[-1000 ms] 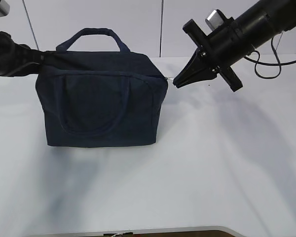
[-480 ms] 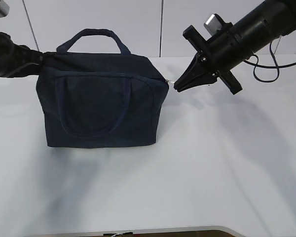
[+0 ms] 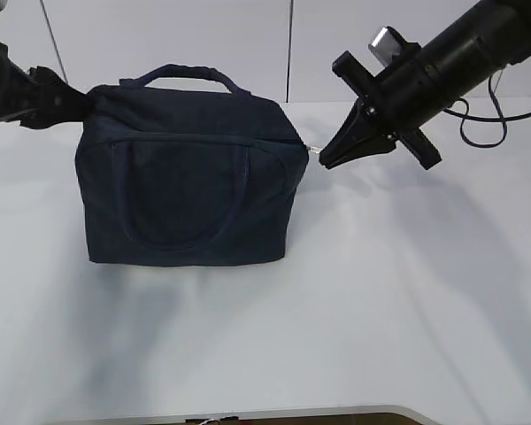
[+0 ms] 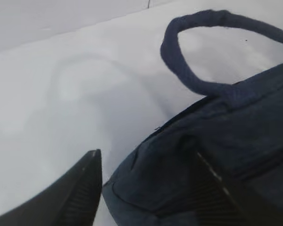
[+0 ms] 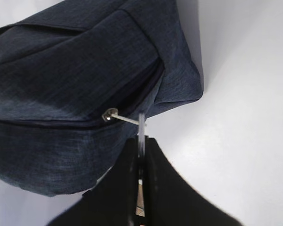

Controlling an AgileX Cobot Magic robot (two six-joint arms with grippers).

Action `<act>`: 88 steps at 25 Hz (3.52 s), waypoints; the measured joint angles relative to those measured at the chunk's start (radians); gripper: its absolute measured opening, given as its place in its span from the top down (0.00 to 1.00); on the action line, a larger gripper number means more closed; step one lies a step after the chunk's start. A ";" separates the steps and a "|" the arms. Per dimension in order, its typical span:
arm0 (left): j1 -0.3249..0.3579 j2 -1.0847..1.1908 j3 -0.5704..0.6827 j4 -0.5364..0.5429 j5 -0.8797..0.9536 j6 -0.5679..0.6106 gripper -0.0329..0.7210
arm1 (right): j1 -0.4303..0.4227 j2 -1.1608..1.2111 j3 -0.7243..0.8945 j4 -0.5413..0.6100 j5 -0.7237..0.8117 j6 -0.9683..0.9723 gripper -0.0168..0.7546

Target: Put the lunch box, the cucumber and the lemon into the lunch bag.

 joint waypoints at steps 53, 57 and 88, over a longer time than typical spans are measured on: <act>-0.430 0.220 -0.357 0.454 0.235 0.393 0.97 | 0.000 0.000 0.000 0.018 0.000 -0.034 0.97; -0.430 0.220 -0.357 0.528 0.233 0.373 0.99 | 0.000 0.000 0.000 0.018 0.000 -0.036 0.97; -0.494 0.190 -0.361 0.656 0.201 0.342 0.47 | 0.002 0.000 0.000 0.020 0.000 -0.049 0.97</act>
